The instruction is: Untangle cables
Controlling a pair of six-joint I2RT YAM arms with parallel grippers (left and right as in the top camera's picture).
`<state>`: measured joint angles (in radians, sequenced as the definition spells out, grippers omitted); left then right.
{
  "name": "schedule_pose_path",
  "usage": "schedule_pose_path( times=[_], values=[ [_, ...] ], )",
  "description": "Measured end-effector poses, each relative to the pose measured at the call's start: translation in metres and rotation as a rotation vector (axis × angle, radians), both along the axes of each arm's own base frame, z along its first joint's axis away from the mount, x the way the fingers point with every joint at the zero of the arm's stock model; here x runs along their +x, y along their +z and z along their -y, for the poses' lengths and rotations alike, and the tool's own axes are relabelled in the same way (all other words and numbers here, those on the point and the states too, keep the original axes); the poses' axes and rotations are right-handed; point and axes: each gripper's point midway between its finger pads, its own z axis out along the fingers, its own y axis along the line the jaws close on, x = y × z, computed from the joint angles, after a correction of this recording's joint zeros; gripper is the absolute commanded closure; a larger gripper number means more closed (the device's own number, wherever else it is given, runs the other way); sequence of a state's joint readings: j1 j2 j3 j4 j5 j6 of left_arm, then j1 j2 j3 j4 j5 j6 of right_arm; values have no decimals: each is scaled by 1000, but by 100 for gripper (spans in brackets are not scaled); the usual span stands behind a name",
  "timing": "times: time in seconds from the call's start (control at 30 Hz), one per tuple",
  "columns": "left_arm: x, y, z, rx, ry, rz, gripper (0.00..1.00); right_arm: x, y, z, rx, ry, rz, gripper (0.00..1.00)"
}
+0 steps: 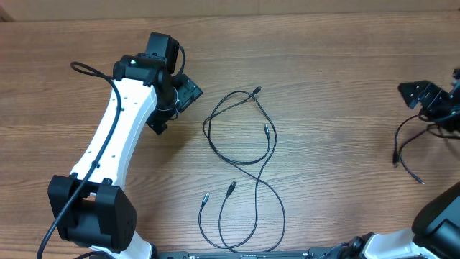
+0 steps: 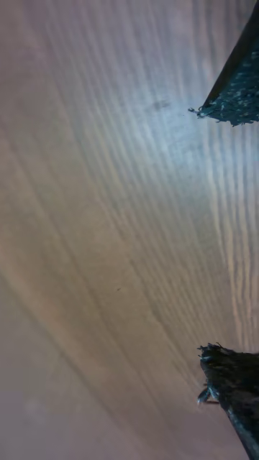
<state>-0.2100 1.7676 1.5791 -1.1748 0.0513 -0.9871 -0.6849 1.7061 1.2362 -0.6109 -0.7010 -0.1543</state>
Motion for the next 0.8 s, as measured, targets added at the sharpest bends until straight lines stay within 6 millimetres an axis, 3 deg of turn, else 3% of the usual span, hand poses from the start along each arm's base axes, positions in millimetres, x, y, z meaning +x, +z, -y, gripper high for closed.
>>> schedule_pose_path(
  times=[0.2, 0.57, 0.8],
  values=[
    [-1, 0, 1, 1, -4, -3, 0, -20, -30, 2, 34, -43, -83, 3],
    [-5, -1, 5, 11, -39, -12, 0, -71, -68, 43, 107, -241, -157, 2],
    [-4, -1, 4, 23, -39, -8, 0, -77, -82, 47, 111, -284, -142, 2]
  ],
)
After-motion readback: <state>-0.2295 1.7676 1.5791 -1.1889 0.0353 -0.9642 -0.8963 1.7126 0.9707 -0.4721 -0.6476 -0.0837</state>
